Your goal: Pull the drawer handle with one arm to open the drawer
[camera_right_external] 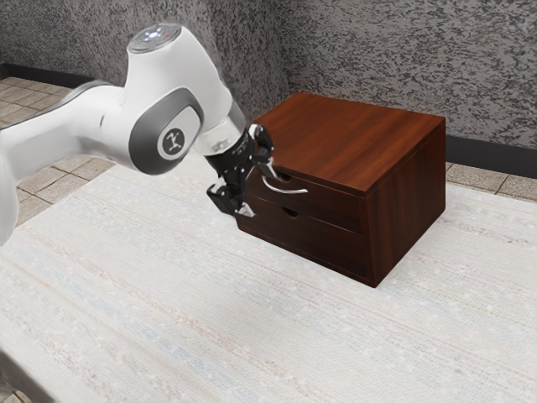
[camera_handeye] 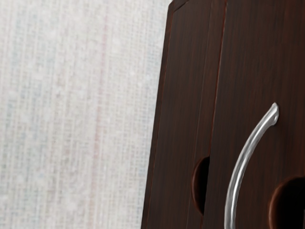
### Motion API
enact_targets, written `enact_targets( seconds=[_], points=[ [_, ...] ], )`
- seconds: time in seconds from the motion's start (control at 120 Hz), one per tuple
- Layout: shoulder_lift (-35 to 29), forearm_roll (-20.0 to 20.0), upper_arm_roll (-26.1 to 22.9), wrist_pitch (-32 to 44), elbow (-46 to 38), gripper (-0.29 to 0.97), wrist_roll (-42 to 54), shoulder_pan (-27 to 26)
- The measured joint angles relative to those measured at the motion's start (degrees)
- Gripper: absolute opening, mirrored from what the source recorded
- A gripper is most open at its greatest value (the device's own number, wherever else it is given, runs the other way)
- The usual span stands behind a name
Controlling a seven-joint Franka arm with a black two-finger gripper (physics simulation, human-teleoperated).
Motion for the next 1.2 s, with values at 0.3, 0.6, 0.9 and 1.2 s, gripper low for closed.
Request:
enact_targets(
  seconds=[0.3,0.6,0.9,1.2],
  points=[
    [2.8,0.6,-0.1,2.3,2.1,0.57,0.1,0.3],
    [3.3,0.9,0.0,2.8,1.5,0.54,0.1,0.5],
    [3.4,1.0,0.0,2.7,1.2,0.50,0.2,0.2],
    [3.3,1.0,0.0,2.5,1.3,0.46,0.4,0.3]
  ],
)
